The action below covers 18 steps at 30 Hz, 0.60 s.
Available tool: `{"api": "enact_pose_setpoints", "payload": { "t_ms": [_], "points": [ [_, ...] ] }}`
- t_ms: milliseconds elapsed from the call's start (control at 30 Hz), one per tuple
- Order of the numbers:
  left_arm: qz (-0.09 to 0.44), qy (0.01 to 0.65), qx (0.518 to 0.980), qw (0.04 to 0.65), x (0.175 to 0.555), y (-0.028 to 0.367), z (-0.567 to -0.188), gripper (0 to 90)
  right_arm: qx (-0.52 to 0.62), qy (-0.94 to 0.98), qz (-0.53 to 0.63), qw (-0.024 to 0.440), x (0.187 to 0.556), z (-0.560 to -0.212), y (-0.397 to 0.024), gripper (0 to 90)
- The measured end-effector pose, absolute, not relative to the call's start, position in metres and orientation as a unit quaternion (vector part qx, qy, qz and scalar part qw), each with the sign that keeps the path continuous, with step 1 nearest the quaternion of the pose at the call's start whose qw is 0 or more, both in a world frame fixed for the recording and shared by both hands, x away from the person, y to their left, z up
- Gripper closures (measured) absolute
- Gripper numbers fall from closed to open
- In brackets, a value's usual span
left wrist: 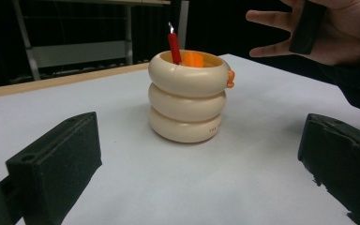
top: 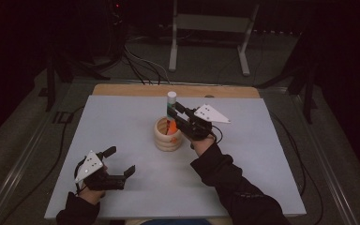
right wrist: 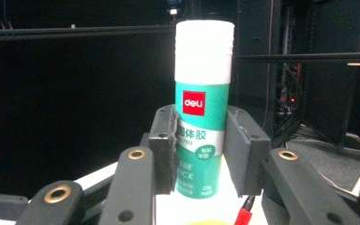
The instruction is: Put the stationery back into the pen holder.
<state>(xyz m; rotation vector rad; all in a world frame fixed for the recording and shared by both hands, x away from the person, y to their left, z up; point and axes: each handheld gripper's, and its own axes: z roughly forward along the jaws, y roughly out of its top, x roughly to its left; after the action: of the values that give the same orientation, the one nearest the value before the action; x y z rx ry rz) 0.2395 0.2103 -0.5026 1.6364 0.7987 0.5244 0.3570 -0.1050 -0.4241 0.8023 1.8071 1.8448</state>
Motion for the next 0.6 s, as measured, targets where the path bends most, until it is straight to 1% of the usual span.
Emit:
{"api": "enact_pose_setpoints", "payload": {
  "t_ms": [67, 200, 267, 467, 600],
  "points": [
    [0.226, 0.343, 0.702, 0.583, 0.239, 0.21, -0.502, 0.2, 0.302, 0.646, 0.665, 0.222, 0.356, -0.425, -0.102, 66.2],
    [0.227, 0.342, 0.7, 0.585, 0.239, 0.211, -0.502, 0.2, 0.316, 0.639, 0.667, 0.217, 0.356, -0.429, -0.097, 66.2],
    [0.227, 0.343, 0.699, 0.585, 0.239, 0.212, -0.502, 0.2, 0.323, 0.638, 0.662, 0.226, 0.355, -0.431, -0.095, 66.2],
    [0.226, 0.341, 0.7, 0.586, 0.238, 0.212, -0.501, 0.2, 0.334, 0.635, 0.657, 0.23, 0.353, -0.44, -0.089, 66.2],
    [0.225, 0.342, 0.699, 0.587, 0.238, 0.212, -0.501, 0.2, 0.342, 0.635, 0.656, 0.223, 0.354, -0.446, -0.088, 66.1]
  ]
}}
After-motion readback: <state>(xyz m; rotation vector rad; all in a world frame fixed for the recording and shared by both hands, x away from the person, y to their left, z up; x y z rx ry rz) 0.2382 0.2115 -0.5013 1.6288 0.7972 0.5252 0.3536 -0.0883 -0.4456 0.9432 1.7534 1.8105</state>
